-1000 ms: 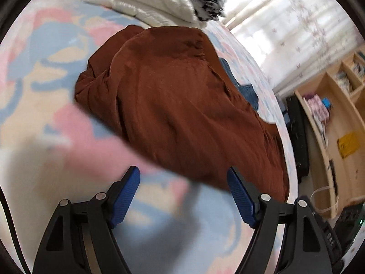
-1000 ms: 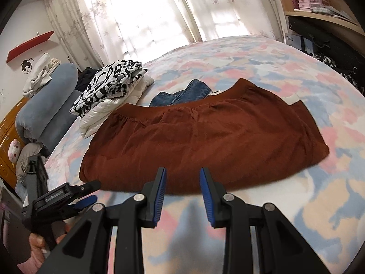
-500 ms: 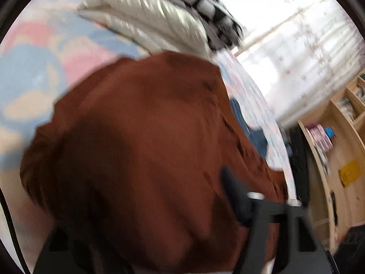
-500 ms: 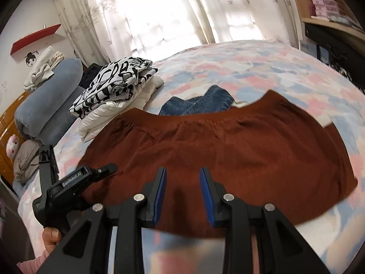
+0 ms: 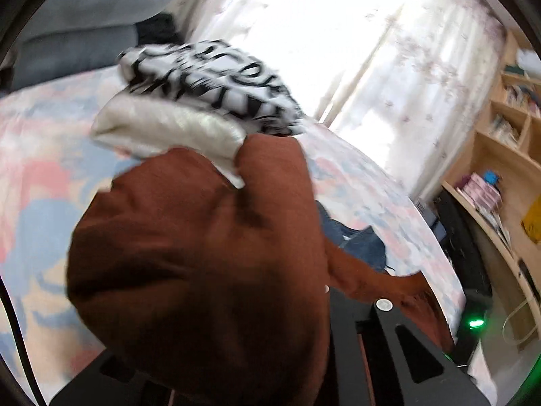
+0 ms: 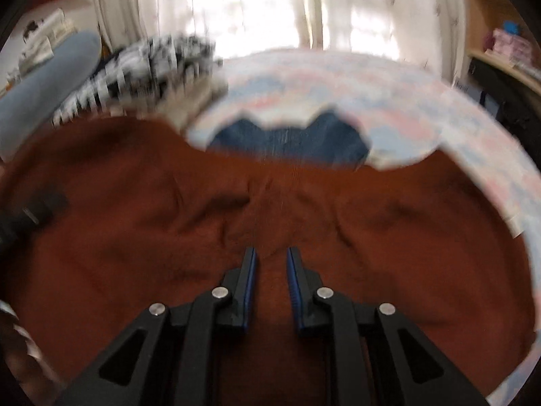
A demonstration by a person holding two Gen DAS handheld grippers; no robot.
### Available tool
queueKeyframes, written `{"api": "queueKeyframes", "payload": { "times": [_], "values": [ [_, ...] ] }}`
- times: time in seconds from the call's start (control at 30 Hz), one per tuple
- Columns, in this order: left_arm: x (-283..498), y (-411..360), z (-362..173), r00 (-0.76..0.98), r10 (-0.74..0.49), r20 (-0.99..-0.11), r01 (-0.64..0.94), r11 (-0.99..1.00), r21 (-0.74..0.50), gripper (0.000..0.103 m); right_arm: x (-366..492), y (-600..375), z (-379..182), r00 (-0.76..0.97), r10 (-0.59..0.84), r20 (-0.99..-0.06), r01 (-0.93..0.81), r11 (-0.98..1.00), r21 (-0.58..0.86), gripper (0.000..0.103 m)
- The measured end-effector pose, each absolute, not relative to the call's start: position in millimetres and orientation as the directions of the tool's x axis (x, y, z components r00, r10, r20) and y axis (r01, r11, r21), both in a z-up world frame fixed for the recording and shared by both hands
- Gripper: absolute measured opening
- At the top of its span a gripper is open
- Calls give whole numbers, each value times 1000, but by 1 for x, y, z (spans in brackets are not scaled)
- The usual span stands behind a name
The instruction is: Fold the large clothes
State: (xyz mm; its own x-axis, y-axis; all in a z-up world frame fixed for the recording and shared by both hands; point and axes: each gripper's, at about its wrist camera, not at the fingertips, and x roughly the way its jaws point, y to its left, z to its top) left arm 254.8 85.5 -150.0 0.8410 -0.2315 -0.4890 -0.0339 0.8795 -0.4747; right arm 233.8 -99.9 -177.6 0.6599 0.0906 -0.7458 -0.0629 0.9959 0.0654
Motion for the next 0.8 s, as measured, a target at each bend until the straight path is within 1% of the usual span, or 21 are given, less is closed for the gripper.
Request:
{"api": "queueKeyframes", "payload": {
  "times": [0.07,0.17,0.23,0.3,0.43,0.53,0.6,0.7,0.73,0.8],
  "values": [
    [252,71,-138,856,-225,-465,0,900,-436,10,233,-99,-179,665,86,-742,-67,996,55,17],
    [250,54,-119,863,-249,-439,53,910,-412,9,231,-102,-180,662,99,-743,-77,995,64,18],
    [241,42,-106,865,-264,-427,89,918,-388,9,231,-106,-181,661,124,-740,-79,992,96,18],
    [237,19,-95,867,-270,-420,129,934,-334,9,231,-112,-182,658,152,-738,-79,988,133,18],
    [231,-15,-80,853,-291,-432,183,944,-274,9,234,-120,-182,645,208,-735,-79,975,207,18],
    [230,-41,-73,846,-287,-450,198,952,-235,9,237,-130,-181,621,265,-738,-81,958,276,19],
    [229,-57,-69,842,-281,-460,206,956,-208,10,239,-141,-178,575,343,-743,-95,930,356,19],
    [228,-83,-60,839,-273,-471,223,961,-160,10,233,-172,-170,515,465,-720,-74,861,503,18],
    [227,-93,-58,837,-275,-473,233,961,-148,10,227,-186,-166,514,484,-708,-57,843,535,18],
    [226,-116,-55,831,-274,-484,248,961,-119,10,207,-217,-151,556,466,-689,-21,836,548,18]
  ]
}}
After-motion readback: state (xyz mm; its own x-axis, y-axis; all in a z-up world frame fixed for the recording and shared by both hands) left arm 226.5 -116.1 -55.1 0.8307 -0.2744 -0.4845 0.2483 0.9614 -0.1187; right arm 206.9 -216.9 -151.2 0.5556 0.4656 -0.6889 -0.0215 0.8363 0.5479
